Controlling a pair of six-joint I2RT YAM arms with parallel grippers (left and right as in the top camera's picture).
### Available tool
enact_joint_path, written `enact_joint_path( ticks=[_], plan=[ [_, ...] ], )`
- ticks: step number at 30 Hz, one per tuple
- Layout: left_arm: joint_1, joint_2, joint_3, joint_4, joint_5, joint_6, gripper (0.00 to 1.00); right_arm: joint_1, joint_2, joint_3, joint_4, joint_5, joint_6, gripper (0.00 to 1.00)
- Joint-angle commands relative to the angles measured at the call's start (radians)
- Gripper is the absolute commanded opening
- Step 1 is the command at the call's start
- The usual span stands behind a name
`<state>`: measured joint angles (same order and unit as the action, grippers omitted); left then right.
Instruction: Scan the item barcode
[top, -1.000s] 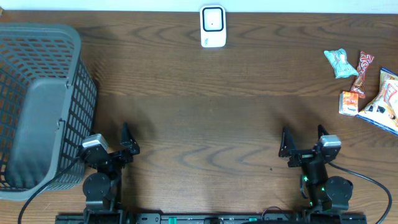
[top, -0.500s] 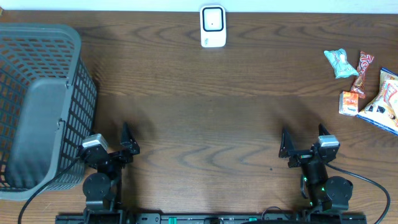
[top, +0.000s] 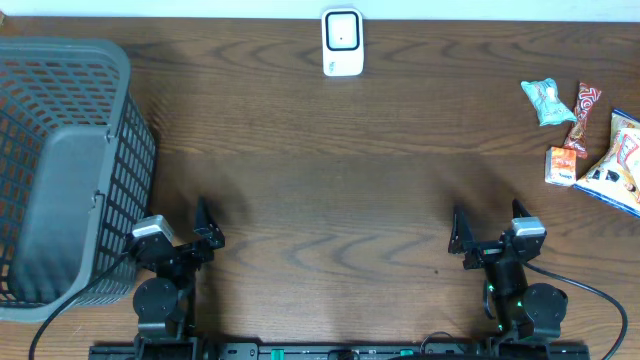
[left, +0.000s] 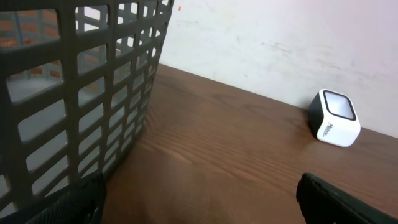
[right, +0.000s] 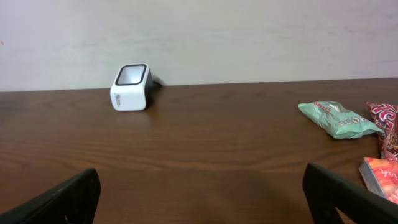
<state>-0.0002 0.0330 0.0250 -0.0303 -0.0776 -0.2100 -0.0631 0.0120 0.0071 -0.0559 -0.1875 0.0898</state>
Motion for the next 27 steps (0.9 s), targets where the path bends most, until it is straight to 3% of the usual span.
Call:
enact_joint_path(
  ticks=[1, 15, 21, 27],
  plan=[
    [0.003, -0.001, -0.019, -0.037, -0.01, -0.005, 0.98, 0.004, -0.006, -0.002, -0.004, -0.006, -0.009, 0.99],
    [-0.005, -0.032, -0.02, -0.037, -0.005, 0.038, 0.98, 0.004, -0.005, -0.002, -0.004, -0.006, -0.009, 0.99],
    [-0.051, -0.032, -0.02, -0.04, 0.026, 0.194, 0.98, 0.004, -0.005, -0.002, -0.004, -0.006, -0.009, 0.99],
    [-0.055, -0.032, -0.02, -0.043, 0.093, 0.246, 0.98, 0.004, -0.005, -0.002, -0.004, -0.006, -0.009, 0.99]
  ],
)
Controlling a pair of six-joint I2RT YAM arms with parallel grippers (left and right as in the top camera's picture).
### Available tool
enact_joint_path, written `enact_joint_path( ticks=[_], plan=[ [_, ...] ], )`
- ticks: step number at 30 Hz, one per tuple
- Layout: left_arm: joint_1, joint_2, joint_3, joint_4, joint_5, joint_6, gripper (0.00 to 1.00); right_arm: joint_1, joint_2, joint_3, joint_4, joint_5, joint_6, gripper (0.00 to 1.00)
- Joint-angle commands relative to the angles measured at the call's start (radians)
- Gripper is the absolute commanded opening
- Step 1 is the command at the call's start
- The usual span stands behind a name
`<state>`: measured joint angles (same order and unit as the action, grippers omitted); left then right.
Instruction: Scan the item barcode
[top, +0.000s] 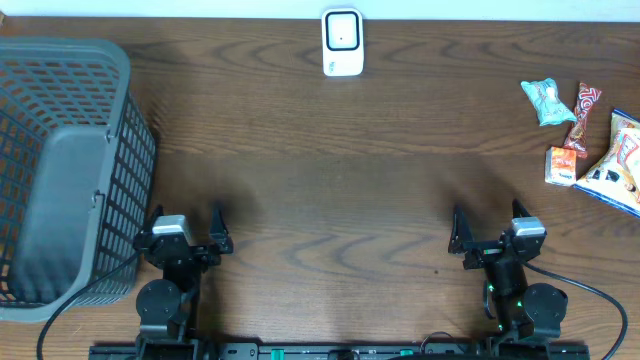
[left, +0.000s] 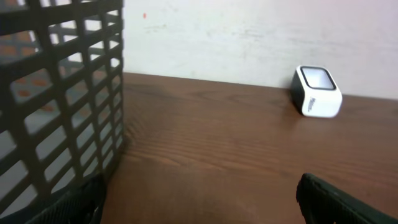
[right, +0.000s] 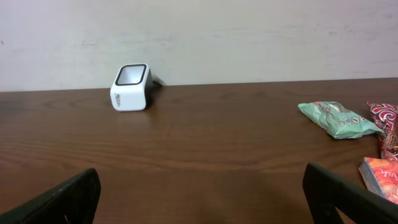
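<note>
A white barcode scanner with a dark window stands at the table's far edge, also in the left wrist view and right wrist view. Snack packets lie at the far right: a green pouch, a red wrapper, an orange box and a blue-white bag. My left gripper is open near the front left, holding nothing. My right gripper is open near the front right, holding nothing.
A large grey mesh basket fills the table's left side, right beside my left gripper. The brown wooden table spans the view. A pale wall rises behind the far edge.
My left gripper has turned to the right; the scanner now sits more central in its view and the basket has shifted left. The right arm has not moved.
</note>
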<state>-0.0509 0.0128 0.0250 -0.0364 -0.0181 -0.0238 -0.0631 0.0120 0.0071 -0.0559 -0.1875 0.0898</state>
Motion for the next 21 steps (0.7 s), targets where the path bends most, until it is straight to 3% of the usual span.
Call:
enact_joint_path(
  ticks=[1, 21],
  plan=[
    [-0.004, -0.011, -0.02, -0.037, 0.034, 0.063, 0.98, 0.004, -0.005, -0.002, -0.004, -0.006, -0.009, 0.99],
    [-0.004, -0.011, -0.02, -0.037, 0.029, 0.069, 0.98, 0.004, -0.005, -0.002, -0.004, -0.006, -0.009, 0.99]
  ],
)
